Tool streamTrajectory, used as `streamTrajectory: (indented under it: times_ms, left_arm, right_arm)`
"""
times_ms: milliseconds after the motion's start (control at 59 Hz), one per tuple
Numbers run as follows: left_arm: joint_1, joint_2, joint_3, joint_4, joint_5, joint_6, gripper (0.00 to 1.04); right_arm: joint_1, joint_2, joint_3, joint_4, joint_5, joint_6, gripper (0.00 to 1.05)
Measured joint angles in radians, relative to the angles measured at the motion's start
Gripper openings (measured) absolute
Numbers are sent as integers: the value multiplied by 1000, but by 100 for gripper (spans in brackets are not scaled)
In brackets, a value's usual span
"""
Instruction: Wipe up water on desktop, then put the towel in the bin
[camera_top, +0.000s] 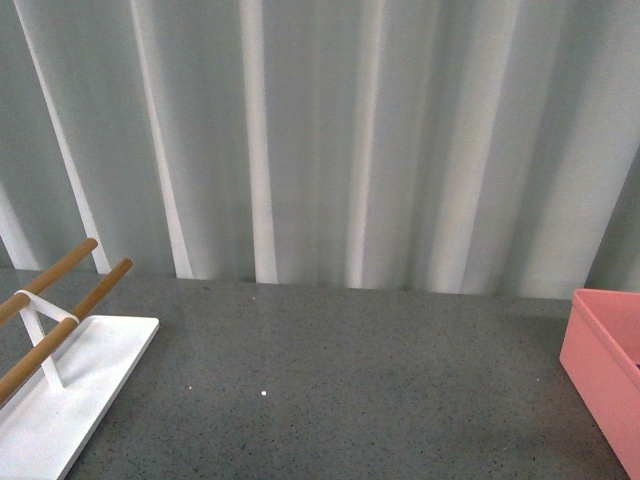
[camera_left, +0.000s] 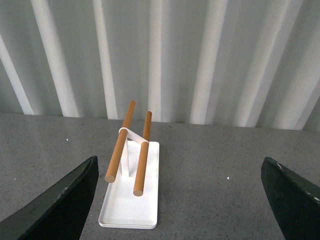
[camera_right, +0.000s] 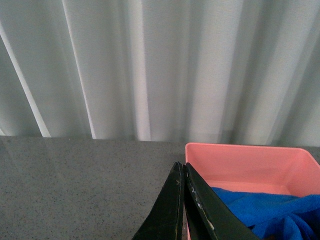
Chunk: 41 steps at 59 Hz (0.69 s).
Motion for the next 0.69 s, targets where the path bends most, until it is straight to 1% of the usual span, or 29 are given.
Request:
streamTrajectory:
  times_ms: [85,136,169,695]
  left_arm:
    - [0,0,0,0,0,0,98]
    - [0,0,0,0,0,0,98]
    - [0,0,0,0,0,0,98]
    - [0,0,0,0,0,0,98]
  right_arm:
    - [0,-51,-25,-28,0,0,3]
    - [0,-55,-50,13,0,0,3]
    - [0,-65,-63,6,0,0,3]
    - [1,-451,-82,-336,4,0,3]
